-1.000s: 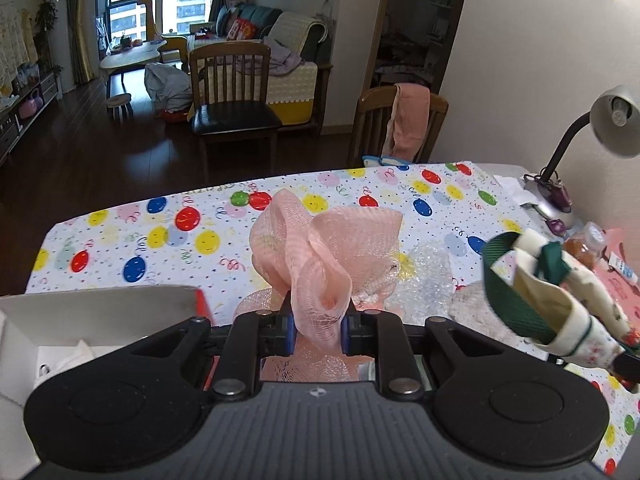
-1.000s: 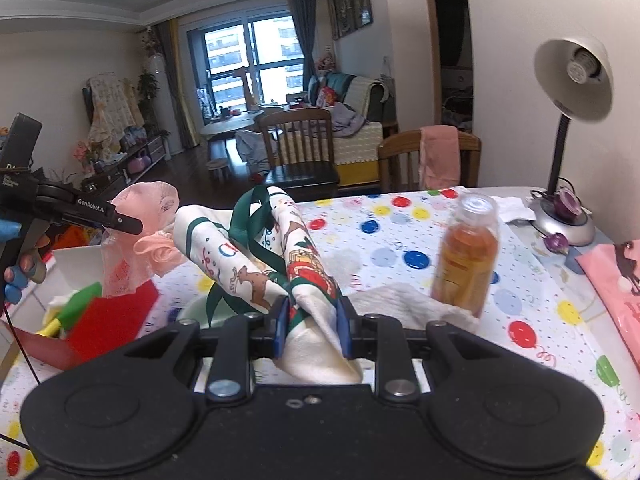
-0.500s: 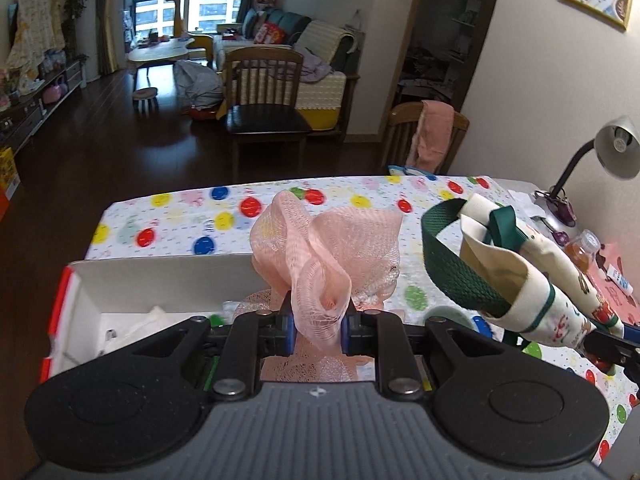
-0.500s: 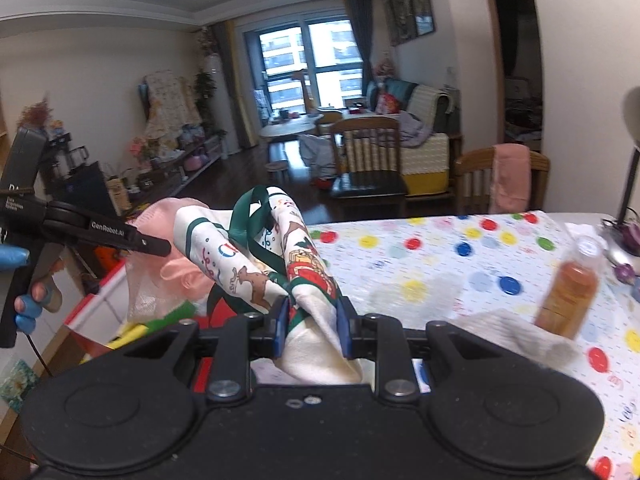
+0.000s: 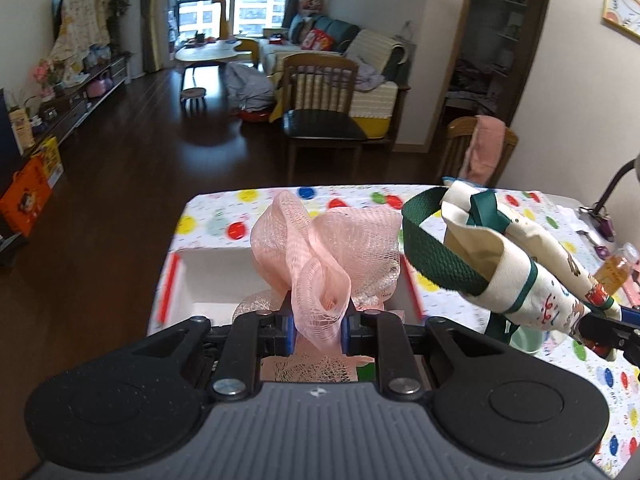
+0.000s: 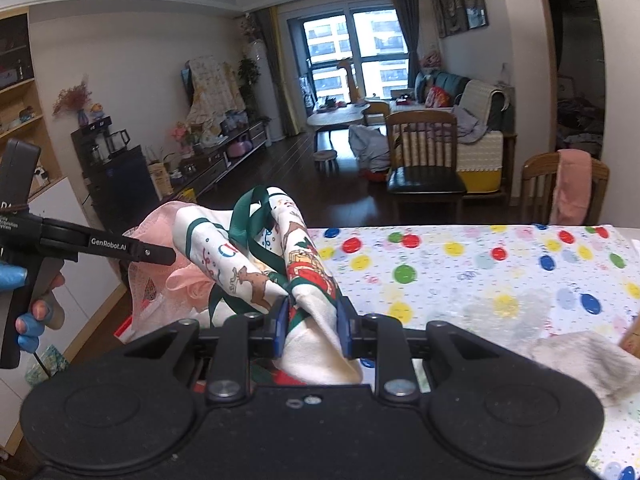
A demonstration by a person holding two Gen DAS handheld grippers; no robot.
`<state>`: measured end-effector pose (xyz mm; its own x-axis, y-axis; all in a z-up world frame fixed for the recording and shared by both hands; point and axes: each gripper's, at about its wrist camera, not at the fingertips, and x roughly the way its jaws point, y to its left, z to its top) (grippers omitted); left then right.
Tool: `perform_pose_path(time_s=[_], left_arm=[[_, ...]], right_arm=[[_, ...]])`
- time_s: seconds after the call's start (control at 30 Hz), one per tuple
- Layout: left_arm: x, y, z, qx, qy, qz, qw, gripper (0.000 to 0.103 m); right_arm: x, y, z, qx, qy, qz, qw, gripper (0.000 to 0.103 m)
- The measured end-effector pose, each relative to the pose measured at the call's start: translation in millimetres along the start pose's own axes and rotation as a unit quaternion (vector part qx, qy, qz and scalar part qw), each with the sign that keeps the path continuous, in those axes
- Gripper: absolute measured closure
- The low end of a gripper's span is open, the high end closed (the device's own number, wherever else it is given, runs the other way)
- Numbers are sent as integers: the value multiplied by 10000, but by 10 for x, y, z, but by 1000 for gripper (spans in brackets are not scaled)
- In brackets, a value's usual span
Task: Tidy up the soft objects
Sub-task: 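Carry the bath puff and Christmas pouch with both tools into the box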
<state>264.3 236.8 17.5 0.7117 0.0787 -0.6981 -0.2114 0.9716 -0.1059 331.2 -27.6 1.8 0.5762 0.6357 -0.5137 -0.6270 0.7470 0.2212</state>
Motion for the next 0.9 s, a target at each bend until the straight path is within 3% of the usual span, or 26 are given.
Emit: perform_pose_path(time_s=[0.2, 0.47, 0.9], left_arm=[[35, 381, -72, -103, 142, 241, 9996, 83], [198, 735, -235, -163, 481, 409, 9979, 83], [534, 818, -502, -76, 833, 506, 9952, 83]], right_arm=[[312, 279, 49, 4, 226, 180, 9996, 78], [785, 642, 35, -208, 580, 92, 9981, 78], [1512, 887, 1, -719, 1170, -372, 9898, 77]])
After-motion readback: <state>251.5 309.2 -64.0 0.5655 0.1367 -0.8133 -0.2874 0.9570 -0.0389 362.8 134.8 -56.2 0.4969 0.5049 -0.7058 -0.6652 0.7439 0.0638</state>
